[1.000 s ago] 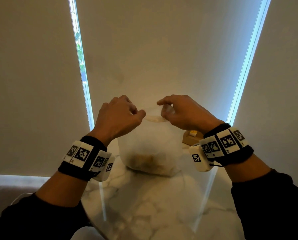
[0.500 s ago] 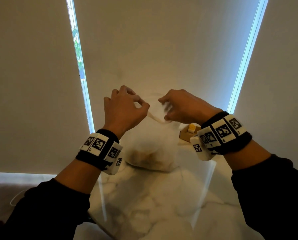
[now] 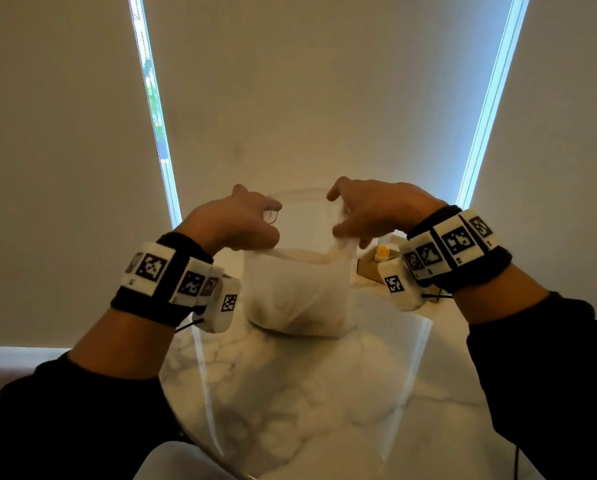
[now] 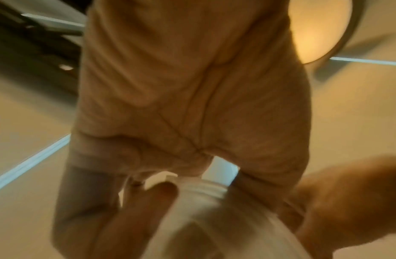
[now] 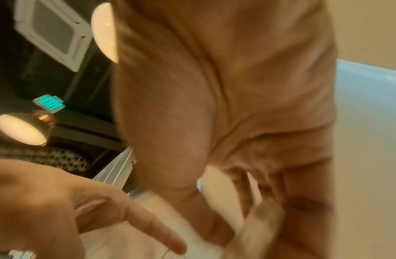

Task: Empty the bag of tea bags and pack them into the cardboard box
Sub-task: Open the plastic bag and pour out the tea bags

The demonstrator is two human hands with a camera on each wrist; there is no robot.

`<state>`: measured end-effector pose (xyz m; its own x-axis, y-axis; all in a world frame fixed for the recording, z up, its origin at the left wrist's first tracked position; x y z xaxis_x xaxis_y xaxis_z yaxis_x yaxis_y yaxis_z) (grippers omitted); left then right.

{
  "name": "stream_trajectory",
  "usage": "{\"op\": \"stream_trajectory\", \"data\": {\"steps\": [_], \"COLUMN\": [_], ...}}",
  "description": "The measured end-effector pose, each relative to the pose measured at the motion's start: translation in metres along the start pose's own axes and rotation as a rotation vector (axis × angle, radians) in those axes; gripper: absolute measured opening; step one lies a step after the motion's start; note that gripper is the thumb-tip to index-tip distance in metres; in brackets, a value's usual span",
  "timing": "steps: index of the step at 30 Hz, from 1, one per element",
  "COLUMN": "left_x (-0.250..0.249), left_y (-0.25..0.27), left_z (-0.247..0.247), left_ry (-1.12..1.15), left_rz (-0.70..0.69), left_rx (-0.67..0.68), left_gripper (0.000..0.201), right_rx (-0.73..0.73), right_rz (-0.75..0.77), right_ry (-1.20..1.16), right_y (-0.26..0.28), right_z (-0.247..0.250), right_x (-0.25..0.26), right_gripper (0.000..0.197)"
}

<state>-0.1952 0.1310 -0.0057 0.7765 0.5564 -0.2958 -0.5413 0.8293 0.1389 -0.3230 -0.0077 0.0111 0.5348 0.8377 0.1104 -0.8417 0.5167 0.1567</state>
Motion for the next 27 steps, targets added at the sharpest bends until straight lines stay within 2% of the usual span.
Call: {"op": "stream_trajectory", "data": {"steps": [2,4,5,7,9,11,13,16,18,21,23,24,26,27], "left_x": [0.004,0.013,0.021,0.040,0.053,0.058,0.063,0.075,0.070,0.056,0.055,0.055,0.052,0.052], "left_y": [-0.009,-0.018,-0.023,-0.030,-0.038,-0.043,-0.046,-0.051,-0.049,-0.048,-0.049,-0.050,-0.051,-0.054], "left_z": [-0.004,-0.005,-0.003,-0.003,-0.014,-0.032,-0.049,-0.076,-0.091,-0.106,-0.106,-0.104,-0.100,-0.100], "left_ry": [0.302,0.752,0.955,1.231,1.406,1.599,1.831,2.223,2.228,1.878,1.568,1.409,1.078,0.958], "left_rz": [-0.091,-0.190,-0.219,-0.225,-0.229,-0.267,-0.281,-0.194,-0.156,-0.159,-0.130,-0.114,-0.086,-0.070], "left_rx": [0.053,0.066,0.016,-0.127,-0.185,-0.140,-0.072,-0.006,0.103,0.265,0.261,0.242,0.200,0.172], "left_gripper": [0.081,0.074,0.066,0.053,0.051,0.049,0.048,0.045,0.039,0.038,0.036,0.035,0.029,0.031], "right_rx": [-0.130,-0.236,-0.263,-0.241,-0.158,-0.081,-0.040,-0.017,0.057,0.115,0.025,-0.038,-0.123,-0.142], "right_rz": [-0.001,0.054,0.095,0.175,0.213,0.218,0.230,0.151,0.081,0.103,0.163,0.185,0.161,0.121], "right_ry": [-0.250,-0.643,-0.891,-1.444,-1.944,-2.294,-2.495,-2.558,-2.521,-2.521,-2.346,-2.195,-1.742,-1.463], "right_y": [-0.015,-0.030,-0.035,-0.043,-0.051,-0.056,-0.057,-0.062,-0.069,-0.075,-0.073,-0.069,-0.054,-0.046], "right_z": [0.004,0.004,0.001,-0.013,-0.036,-0.058,-0.073,-0.096,-0.116,-0.135,-0.130,-0.124,-0.109,-0.105], "right_x": [-0.009,-0.022,-0.029,-0.035,-0.033,-0.029,-0.028,-0.037,-0.037,-0.033,-0.037,-0.037,-0.027,-0.019], "right_gripper": [0.048,0.040,0.037,0.033,0.033,0.037,0.036,0.033,0.037,0.034,0.030,0.025,0.009,0.015]}}
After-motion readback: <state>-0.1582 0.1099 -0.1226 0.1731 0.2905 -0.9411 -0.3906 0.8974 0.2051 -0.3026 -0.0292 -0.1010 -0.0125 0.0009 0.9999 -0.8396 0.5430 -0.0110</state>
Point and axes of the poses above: each hand's wrist, its own y-axis away from the middle knuckle, its own z-axis out of the back of the hand, x = y × z, the point moved 8 cm from there along -y, towards the middle knuckle, and after that the axes turned 12 degrees about x, right-handed, at the moved point
